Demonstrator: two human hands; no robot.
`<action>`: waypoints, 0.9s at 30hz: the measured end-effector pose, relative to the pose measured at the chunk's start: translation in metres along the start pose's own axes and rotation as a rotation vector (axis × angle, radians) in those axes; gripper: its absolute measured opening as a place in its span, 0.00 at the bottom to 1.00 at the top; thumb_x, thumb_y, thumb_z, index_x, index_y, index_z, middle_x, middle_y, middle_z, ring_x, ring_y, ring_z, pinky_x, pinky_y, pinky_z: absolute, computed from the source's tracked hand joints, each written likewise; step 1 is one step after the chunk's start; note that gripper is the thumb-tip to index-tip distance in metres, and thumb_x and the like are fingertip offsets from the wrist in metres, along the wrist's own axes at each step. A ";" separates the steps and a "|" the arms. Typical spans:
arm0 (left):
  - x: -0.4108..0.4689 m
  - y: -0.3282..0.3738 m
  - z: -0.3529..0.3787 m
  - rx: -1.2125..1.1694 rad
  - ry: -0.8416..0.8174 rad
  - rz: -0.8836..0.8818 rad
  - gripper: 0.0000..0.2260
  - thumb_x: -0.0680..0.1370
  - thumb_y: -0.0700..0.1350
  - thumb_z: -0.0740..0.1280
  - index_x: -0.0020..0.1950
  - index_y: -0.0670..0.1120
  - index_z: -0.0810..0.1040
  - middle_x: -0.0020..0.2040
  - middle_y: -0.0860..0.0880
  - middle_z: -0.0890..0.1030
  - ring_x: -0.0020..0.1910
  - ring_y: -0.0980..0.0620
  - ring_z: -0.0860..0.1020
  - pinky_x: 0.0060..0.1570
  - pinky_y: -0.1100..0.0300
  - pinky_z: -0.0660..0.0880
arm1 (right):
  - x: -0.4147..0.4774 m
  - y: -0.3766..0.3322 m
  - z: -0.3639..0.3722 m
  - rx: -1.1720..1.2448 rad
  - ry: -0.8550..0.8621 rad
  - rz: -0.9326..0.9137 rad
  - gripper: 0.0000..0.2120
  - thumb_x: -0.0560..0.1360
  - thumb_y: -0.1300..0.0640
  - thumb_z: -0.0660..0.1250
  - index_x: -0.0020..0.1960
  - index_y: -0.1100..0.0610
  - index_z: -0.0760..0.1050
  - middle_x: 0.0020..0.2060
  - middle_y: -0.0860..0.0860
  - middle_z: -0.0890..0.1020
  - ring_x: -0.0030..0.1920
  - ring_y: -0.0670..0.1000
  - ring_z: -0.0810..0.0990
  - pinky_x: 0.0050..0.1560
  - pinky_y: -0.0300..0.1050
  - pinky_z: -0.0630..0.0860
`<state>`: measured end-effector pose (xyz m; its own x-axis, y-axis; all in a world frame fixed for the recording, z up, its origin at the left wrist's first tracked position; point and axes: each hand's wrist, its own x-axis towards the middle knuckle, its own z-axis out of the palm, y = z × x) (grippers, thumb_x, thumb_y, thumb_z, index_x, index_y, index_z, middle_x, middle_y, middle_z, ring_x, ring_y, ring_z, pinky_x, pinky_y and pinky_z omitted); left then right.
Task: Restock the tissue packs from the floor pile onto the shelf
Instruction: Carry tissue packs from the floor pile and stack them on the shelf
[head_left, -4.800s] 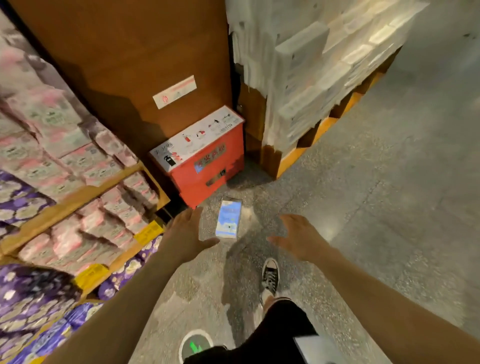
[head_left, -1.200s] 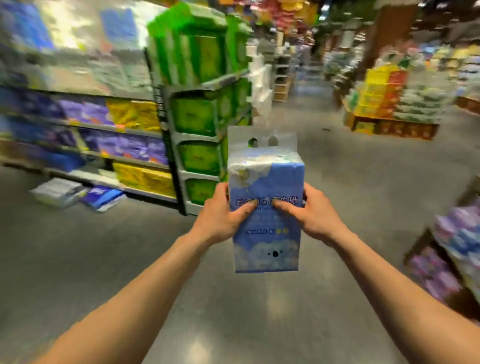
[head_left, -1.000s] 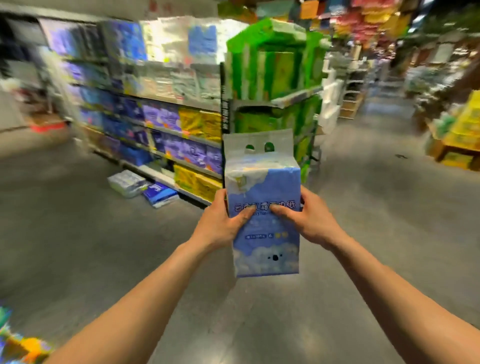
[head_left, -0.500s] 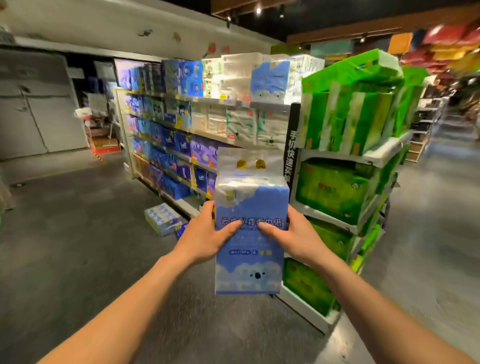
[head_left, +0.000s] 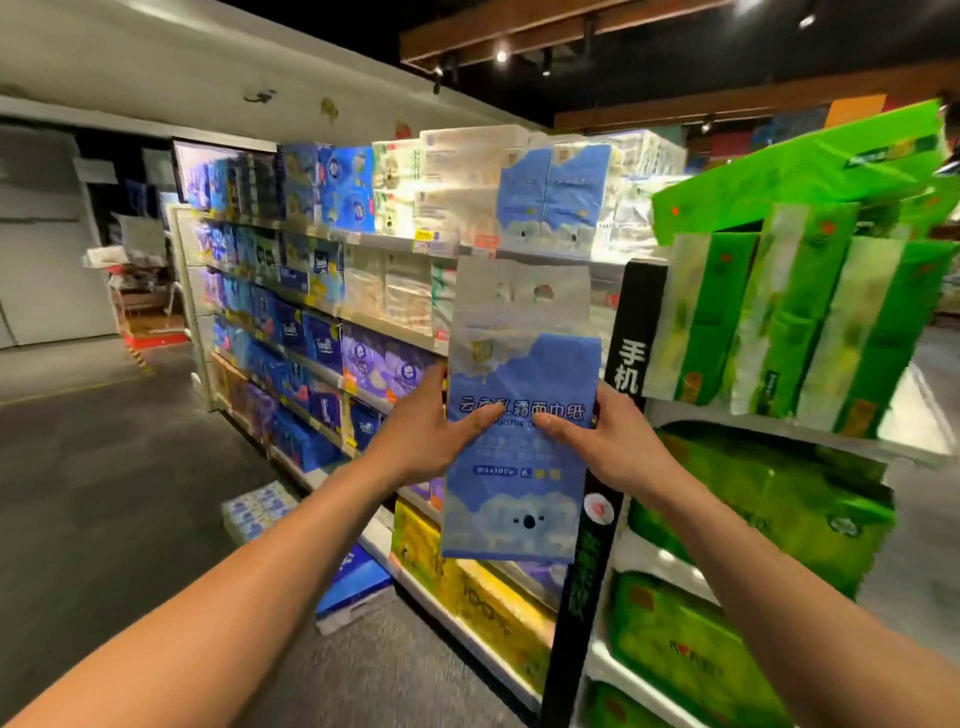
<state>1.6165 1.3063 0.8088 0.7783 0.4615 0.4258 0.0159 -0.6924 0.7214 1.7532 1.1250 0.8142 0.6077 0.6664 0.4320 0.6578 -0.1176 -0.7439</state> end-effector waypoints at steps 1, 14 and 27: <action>0.030 -0.005 -0.001 0.007 0.001 0.012 0.29 0.71 0.65 0.70 0.66 0.51 0.69 0.60 0.54 0.80 0.58 0.51 0.80 0.57 0.48 0.77 | 0.029 0.005 -0.002 -0.014 0.015 -0.004 0.20 0.74 0.46 0.75 0.62 0.50 0.77 0.55 0.44 0.85 0.54 0.46 0.84 0.58 0.56 0.80; 0.361 -0.101 -0.012 -0.053 -0.045 0.283 0.25 0.73 0.64 0.70 0.64 0.52 0.72 0.55 0.54 0.82 0.50 0.51 0.81 0.45 0.52 0.78 | 0.314 0.057 0.011 -0.184 0.273 -0.066 0.19 0.72 0.46 0.76 0.59 0.53 0.81 0.52 0.45 0.86 0.52 0.45 0.84 0.58 0.53 0.80; 0.582 -0.012 0.009 -0.356 -0.331 0.556 0.21 0.75 0.60 0.71 0.61 0.49 0.74 0.52 0.48 0.82 0.44 0.47 0.83 0.29 0.48 0.82 | 0.440 0.014 -0.094 -0.389 0.463 0.009 0.16 0.71 0.62 0.77 0.57 0.56 0.81 0.38 0.38 0.85 0.39 0.34 0.81 0.36 0.29 0.75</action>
<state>2.0750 1.5780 1.0430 0.7617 -0.1353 0.6336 -0.5968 -0.5273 0.6048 2.0718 1.3474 1.0424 0.6873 0.2847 0.6682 0.7129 -0.4406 -0.5456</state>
